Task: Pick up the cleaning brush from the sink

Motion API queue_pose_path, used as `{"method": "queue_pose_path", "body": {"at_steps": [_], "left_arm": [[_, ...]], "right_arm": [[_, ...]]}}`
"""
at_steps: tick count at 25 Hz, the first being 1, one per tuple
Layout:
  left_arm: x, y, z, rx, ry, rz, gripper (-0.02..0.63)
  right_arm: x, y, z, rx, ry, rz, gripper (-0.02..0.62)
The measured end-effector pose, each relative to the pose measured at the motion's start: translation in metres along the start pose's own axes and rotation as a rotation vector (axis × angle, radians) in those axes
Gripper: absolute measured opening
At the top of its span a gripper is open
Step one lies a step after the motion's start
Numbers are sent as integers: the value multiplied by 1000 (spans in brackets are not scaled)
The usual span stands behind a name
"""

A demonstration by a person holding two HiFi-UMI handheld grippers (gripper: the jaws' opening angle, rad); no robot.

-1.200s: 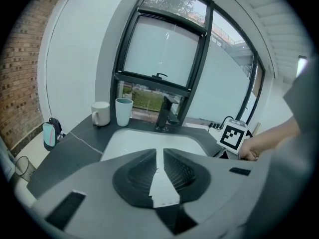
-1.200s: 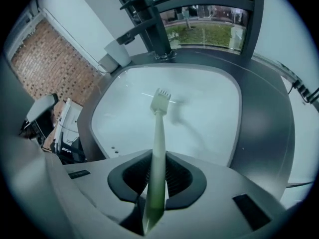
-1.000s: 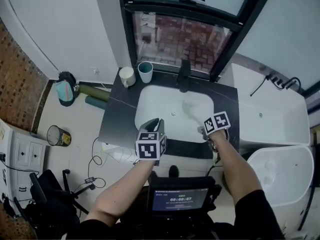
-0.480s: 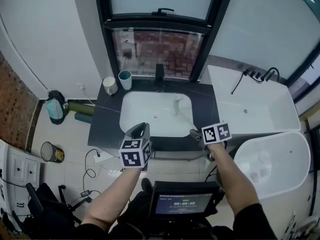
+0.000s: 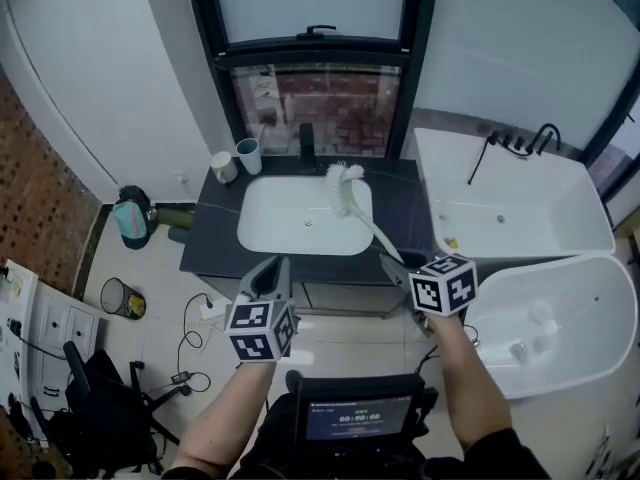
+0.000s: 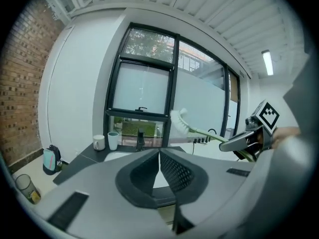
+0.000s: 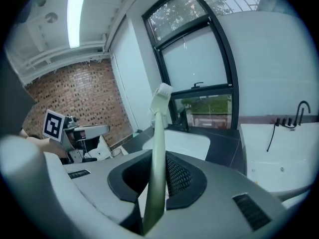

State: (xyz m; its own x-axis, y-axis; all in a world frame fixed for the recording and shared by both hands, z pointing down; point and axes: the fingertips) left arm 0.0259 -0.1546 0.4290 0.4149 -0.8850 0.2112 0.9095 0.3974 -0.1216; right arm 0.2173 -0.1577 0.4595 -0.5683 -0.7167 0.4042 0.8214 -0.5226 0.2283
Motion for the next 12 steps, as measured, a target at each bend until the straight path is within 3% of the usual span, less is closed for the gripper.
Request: {"method": "queue_pose_path", "body": {"at_steps": [5,12], "left_arm": [[-73,-14,-12,34,67,-12,0],[-129,-29,-4,42,98,80,0]], "right_arm": [[-49,-67,-11,-44,120,43,21],[-75,-135,-11,-75,314,105,21]]}}
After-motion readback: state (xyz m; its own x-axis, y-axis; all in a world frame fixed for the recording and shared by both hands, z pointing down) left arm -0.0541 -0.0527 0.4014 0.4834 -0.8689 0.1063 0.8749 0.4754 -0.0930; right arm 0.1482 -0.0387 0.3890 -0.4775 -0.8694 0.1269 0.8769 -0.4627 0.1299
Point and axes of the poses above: the fingertips, and each gripper's own axes: x forward along the fingers, y to its right, z out of its underside, and after that the axes turned 5 degrees about y, right-handed
